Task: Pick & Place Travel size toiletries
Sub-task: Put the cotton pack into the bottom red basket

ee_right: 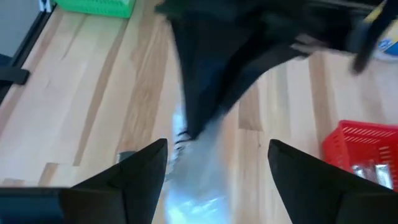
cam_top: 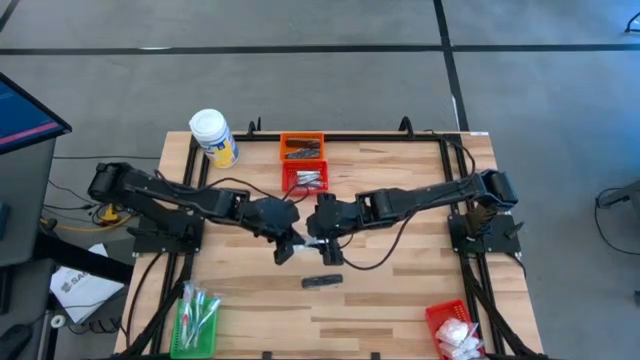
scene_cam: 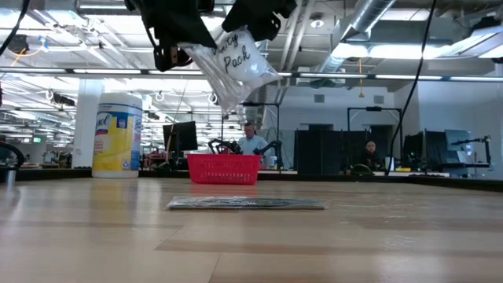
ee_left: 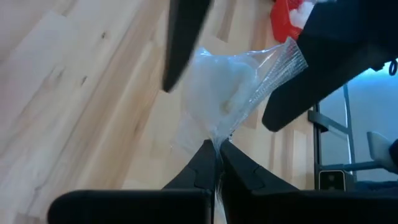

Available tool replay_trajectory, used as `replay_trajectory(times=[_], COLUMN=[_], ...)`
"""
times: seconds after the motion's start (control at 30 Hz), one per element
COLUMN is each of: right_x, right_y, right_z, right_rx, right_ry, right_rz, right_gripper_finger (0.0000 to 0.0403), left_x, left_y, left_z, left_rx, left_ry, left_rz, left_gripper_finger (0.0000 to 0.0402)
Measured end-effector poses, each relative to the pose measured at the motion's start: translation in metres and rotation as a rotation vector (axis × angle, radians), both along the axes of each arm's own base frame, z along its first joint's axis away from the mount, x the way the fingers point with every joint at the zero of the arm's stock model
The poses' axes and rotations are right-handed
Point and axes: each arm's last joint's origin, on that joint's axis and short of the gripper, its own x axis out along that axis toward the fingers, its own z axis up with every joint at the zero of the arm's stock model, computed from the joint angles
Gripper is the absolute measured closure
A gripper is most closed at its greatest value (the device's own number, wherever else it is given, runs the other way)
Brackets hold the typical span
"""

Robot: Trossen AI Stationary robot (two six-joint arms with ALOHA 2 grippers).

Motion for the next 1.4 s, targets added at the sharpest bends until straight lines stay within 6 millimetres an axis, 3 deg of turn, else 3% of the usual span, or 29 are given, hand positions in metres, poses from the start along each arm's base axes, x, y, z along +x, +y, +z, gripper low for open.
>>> replay_trajectory(times=[0.17, 0.3, 0.4, 0.6, 0.67, 0.87, 1.1, 1.27, 1.4], right_x=[0.001, 0.0, -0.002, -0.005, -0.005, -0.005, -0.009, -0.023, -0.043], right_y=[-0.003, -0.003, -0.003, -0.003, -0.002, -0.002, 0.001, 0.012, 0.03], right_z=[0.0, 0.0, -0.002, -0.005, -0.005, -0.004, -0.004, 0.006, 0.023], right_rx=[0.014, 0.014, 0.009, -0.031, -0.046, -0.06, -0.073, -0.063, -0.051], right_ry=[-0.003, 0.002, 0.036, 0.077, 0.077, 0.074, 0.09, 0.114, 0.107], right_rz=[-0.021, -0.023, -0.021, 0.02, 0.042, 0.057, 0.058, 0.068, 0.084], right_gripper_finger=[0.0135, 0.0163, 0.0209, 0.0362, 0.039, 0.0399, 0.0401, 0.0402, 0.0402], left_x=[-0.001, -0.002, -0.002, -0.002, -0.002, -0.01, -0.041, -0.065, -0.075], left_y=[-0.003, -0.005, -0.005, -0.006, -0.009, -0.018, -0.027, -0.038, -0.05], left_z=[0.001, 0.001, 0.001, 0.001, 0.002, 0.01, 0.047, 0.068, 0.071], left_rx=[0.0, 0.0, 0.001, 0.023, 0.022, 0.029, 0.088, 0.155, 0.226], left_ry=[-0.004, -0.006, -0.006, -0.013, -0.014, -0.048, -0.213, -0.317, -0.349], left_rz=[-0.016, -0.023, -0.024, -0.041, -0.05, -0.082, -0.104, -0.099, -0.102], left_gripper_finger=[0.0401, 0.0401, 0.0401, 0.0392, 0.0385, 0.0344, 0.0259, 0.0214, 0.0199])
